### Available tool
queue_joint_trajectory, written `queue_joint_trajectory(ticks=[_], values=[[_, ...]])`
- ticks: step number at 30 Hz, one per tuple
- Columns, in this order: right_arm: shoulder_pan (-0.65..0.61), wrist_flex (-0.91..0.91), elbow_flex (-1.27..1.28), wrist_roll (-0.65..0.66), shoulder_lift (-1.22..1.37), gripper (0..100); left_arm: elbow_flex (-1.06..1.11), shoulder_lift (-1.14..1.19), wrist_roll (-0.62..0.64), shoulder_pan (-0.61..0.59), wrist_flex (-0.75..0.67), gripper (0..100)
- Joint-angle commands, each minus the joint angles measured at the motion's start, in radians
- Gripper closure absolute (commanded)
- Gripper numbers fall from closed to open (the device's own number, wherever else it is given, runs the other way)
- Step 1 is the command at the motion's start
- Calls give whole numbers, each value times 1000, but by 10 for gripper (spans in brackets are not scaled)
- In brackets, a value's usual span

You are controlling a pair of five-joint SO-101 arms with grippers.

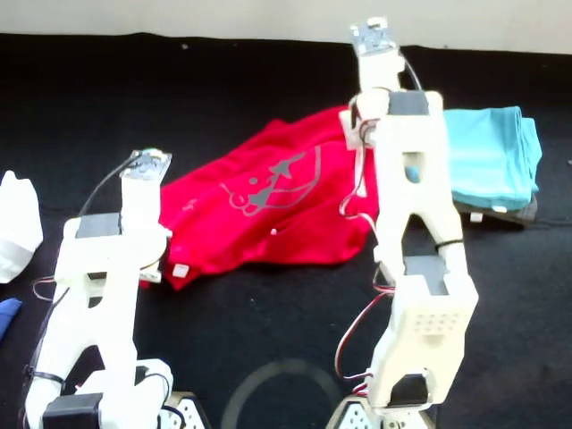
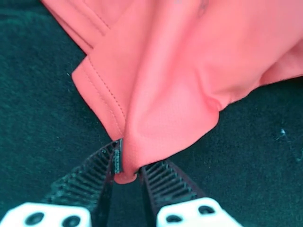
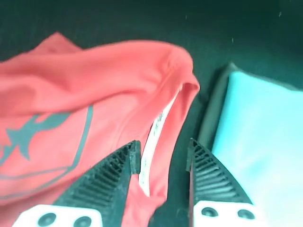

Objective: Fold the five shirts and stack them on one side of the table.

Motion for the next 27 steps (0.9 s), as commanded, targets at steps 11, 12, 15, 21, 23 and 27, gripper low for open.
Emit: queue_joint_trajectory(ticks=[11, 12, 15, 21, 23, 27], values=[[-59, 306, -1, 184, -82, 843, -1, -12, -11, 8, -15, 990], [-73, 306, 22, 196, -82, 843, -1, -12, -11, 8, -15, 990], [-117, 297, 88, 207, -81, 843, -1, -12, -11, 8, -15, 990], [-148, 171, 236, 207, -79, 843, -1, -12, -11, 8, -15, 990], [-143, 153, 278, 209, -79, 843, -1, -12, -11, 8, -15, 990], [-142, 107, 332, 209, -79, 842, -1, -12, -11, 8, -15, 990]])
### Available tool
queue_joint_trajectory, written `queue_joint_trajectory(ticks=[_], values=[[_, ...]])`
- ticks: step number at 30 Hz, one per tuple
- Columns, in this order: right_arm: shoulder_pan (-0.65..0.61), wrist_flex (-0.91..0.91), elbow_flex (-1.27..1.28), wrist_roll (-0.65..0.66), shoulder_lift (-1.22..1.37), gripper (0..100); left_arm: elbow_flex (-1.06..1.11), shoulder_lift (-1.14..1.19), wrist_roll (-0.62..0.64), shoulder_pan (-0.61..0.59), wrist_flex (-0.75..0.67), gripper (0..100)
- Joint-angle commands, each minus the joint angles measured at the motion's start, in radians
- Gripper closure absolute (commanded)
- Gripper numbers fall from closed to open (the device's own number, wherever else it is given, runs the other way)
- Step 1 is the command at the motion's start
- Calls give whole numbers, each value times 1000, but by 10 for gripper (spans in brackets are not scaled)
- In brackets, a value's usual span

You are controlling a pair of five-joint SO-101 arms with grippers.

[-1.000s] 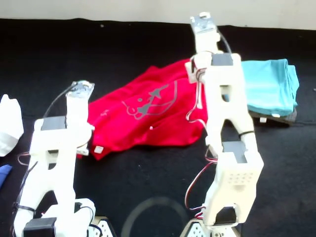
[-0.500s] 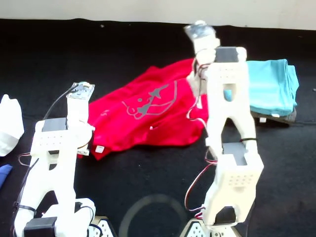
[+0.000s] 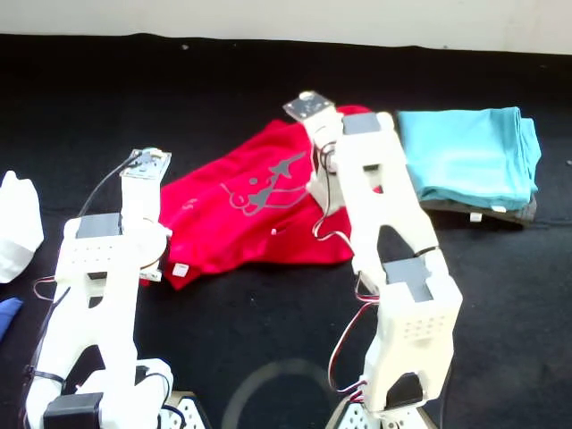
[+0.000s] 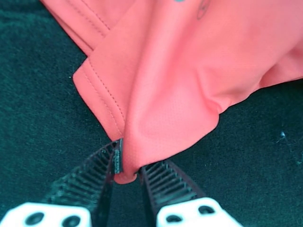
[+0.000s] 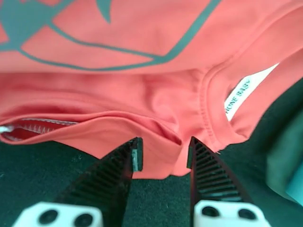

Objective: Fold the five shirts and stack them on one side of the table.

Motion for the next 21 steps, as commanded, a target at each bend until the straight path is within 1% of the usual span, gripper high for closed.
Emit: queue_joint_trajectory(ticks=[1, 9, 10, 12, 13, 14, 16, 21], values=[[-1, -35, 25, 12, -62, 842, -1, -12, -11, 8, -12, 990], [-1, -42, 47, 12, -61, 857, -1, -12, -11, 8, -12, 990], [-1, -44, 42, 12, -61, 884, -1, -12, -11, 8, -12, 990], [1, -79, 45, 11, -62, 985, -1, -12, -11, 8, -12, 990], [4, -91, 45, 9, -62, 995, -1, -12, -11, 8, -12, 990], [5, -99, 45, 8, -62, 981, -1, -12, -11, 8, -12, 990], [18, -105, 45, 6, -62, 995, -1, -12, -11, 8, -12, 990], [59, -97, 28, 5, -84, 992, -2, -12, -11, 8, -12, 990]])
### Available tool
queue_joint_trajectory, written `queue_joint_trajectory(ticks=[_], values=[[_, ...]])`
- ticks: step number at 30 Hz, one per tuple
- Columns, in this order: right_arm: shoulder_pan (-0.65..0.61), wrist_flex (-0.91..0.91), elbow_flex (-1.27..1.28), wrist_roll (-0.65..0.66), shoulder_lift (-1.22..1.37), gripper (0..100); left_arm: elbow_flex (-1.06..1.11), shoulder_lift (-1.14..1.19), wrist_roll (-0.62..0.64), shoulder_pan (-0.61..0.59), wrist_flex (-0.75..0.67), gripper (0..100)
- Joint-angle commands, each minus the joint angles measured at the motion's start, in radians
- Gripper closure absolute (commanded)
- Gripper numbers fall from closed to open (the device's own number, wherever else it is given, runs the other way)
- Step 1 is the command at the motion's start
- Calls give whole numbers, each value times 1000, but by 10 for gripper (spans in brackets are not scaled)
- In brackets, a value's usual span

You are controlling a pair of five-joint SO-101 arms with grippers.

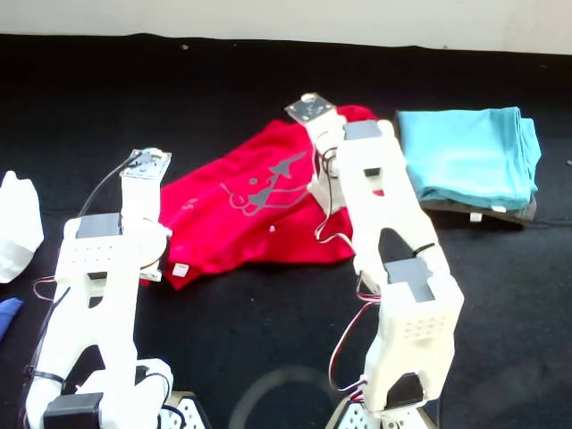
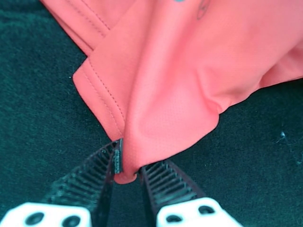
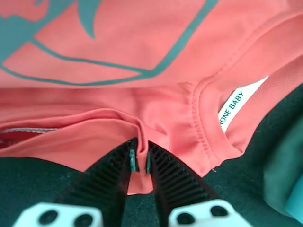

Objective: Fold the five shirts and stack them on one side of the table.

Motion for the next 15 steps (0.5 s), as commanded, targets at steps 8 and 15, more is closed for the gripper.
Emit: queue_joint_trajectory(ticks=[8, 15], values=[[62, 147, -5, 3, -367, 992, -205, -12, -6, 12, 172, 990], [-4, 147, 375, 8, -608, 992, -254, -4, -9, 12, 344, 990]])
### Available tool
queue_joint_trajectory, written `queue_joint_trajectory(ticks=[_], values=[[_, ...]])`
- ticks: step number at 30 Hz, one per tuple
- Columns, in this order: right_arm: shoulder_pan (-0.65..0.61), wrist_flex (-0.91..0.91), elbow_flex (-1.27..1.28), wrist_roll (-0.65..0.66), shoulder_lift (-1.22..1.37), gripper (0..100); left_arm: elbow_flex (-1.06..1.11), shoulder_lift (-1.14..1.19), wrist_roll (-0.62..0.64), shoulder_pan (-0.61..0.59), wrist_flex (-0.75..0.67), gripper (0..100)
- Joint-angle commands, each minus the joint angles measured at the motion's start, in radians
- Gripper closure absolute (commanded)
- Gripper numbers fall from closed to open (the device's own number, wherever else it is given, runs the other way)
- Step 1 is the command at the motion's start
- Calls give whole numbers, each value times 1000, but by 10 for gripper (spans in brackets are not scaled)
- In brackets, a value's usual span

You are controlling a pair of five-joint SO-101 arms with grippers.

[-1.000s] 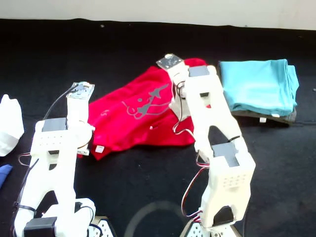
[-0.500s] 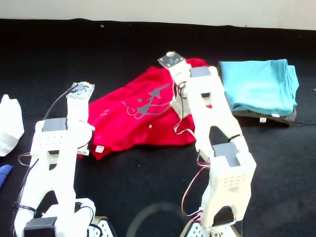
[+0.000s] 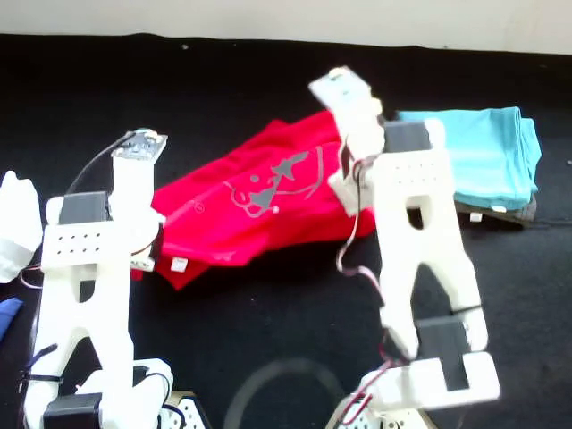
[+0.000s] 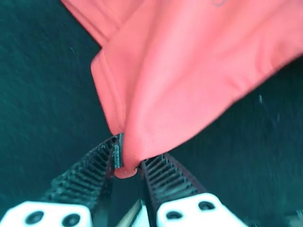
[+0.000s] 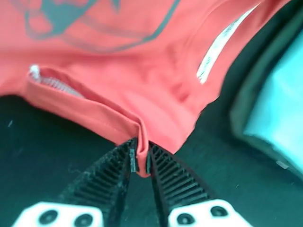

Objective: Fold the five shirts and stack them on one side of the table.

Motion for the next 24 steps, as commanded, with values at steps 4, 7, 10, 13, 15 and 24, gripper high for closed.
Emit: queue_joint_trajectory(ticks=[4, 7, 10, 13, 15, 24], values=[[-45, -209, 515, 11, -194, 992, 97, -4, -9, 12, -40, 990], [-51, -297, 702, 11, -249, 992, 183, -5, -11, 12, -101, 990], [-53, -308, 766, 12, -303, 986, 232, -8, -11, 10, -143, 990], [-58, -248, 762, 52, -351, 886, 240, -4, -11, 10, -172, 990], [-74, -219, 765, 97, -384, 789, 240, -4, -11, 10, -186, 990], [-81, -278, 774, 114, -358, 771, 237, -4, -11, 10, -186, 990]])
